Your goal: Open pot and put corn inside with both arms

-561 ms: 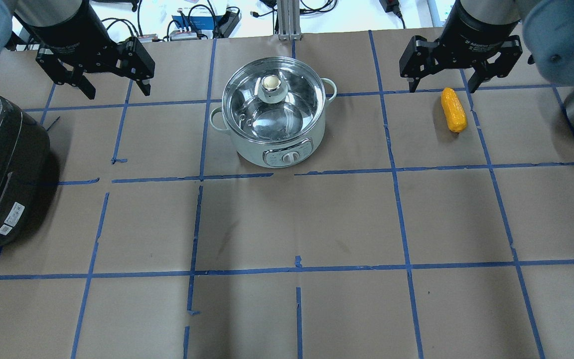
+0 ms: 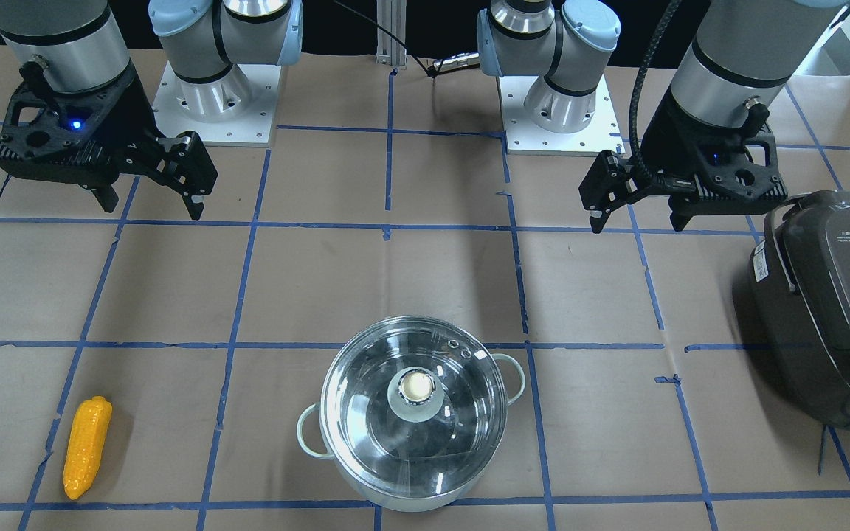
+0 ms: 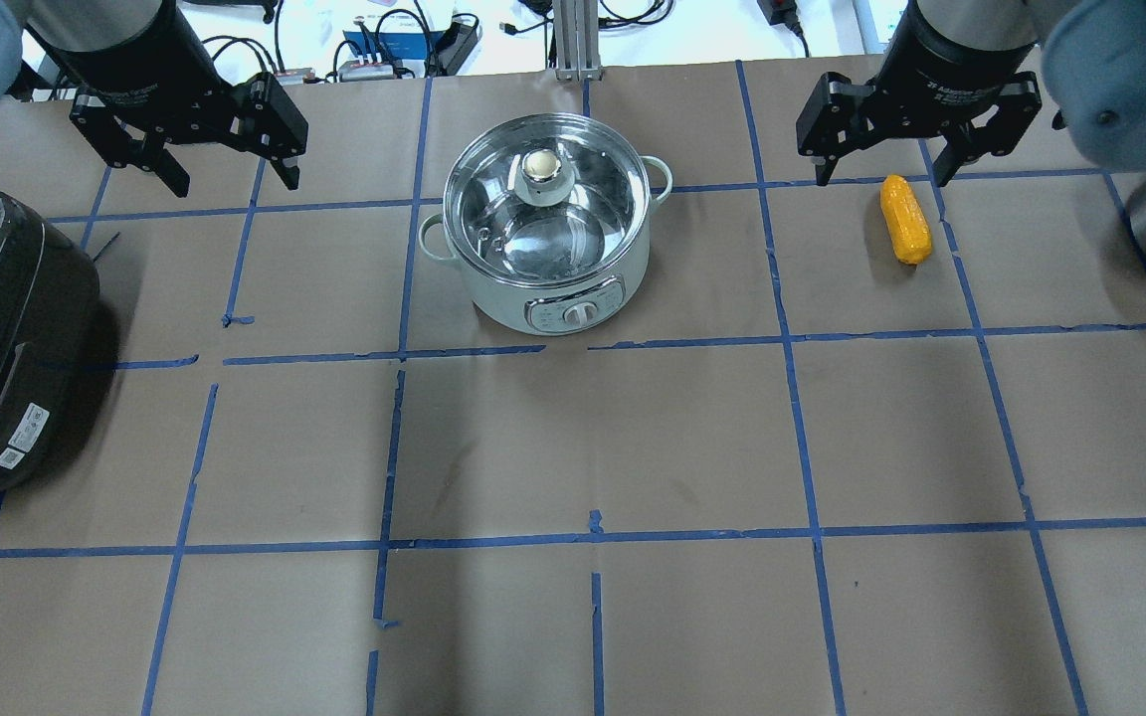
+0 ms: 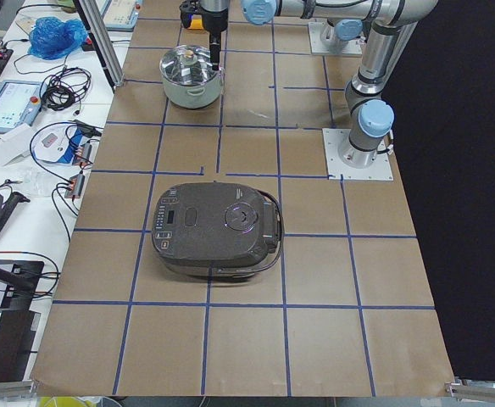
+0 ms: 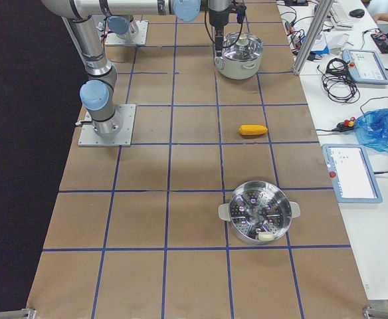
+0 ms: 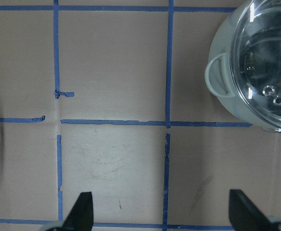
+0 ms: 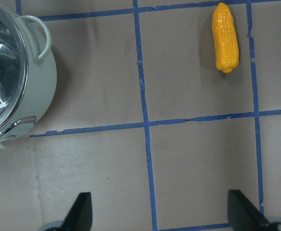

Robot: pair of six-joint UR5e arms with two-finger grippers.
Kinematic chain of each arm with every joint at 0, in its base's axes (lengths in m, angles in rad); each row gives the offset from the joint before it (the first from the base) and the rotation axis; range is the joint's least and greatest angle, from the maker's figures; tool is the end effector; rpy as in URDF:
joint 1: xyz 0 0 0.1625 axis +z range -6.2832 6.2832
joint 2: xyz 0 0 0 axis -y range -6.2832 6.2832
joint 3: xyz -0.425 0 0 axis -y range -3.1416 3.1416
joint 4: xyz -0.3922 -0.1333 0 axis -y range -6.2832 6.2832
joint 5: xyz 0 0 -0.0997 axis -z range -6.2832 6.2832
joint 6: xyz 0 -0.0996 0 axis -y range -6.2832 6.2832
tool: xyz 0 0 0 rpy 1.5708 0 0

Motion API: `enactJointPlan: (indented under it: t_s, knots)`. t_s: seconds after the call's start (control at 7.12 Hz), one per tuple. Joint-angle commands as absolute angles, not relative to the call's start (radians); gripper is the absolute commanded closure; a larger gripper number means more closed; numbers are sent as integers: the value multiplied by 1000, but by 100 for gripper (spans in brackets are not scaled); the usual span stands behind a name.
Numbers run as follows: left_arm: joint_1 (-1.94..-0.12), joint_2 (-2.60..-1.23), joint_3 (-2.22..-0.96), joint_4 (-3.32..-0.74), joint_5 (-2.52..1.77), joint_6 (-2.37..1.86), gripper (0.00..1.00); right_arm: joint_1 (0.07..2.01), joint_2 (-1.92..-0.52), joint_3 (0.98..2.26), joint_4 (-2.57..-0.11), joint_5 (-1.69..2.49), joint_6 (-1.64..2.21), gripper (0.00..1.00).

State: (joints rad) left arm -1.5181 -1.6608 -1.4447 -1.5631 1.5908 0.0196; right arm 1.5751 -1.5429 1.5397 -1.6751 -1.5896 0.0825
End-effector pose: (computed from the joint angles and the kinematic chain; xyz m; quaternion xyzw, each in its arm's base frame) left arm -0.1030 -0.5403 0.5048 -0.0168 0.9996 -0.0215 0.0108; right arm 0.1336 -0.5133 0.5003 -0.0395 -0.9977 0.0541 0.0070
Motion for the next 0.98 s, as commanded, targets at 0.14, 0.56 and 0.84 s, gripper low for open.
enactJointPlan:
  t_s: [0.14,0.56,0.84]
  knots:
    - [-1523,-1681,-1427,-1566,1614,18,0,1563,-1539,1536,-1678,-1594,72,0]
    - [-1612,-1799,-1302,-1531,1620,-13,0,1452,-1423,1420,-1694,-1589,-21,1]
    - [-1708,-1973,-1136,-1485,1617,-70,0,1324,-1240,1387,-1748,-1589,-144,1]
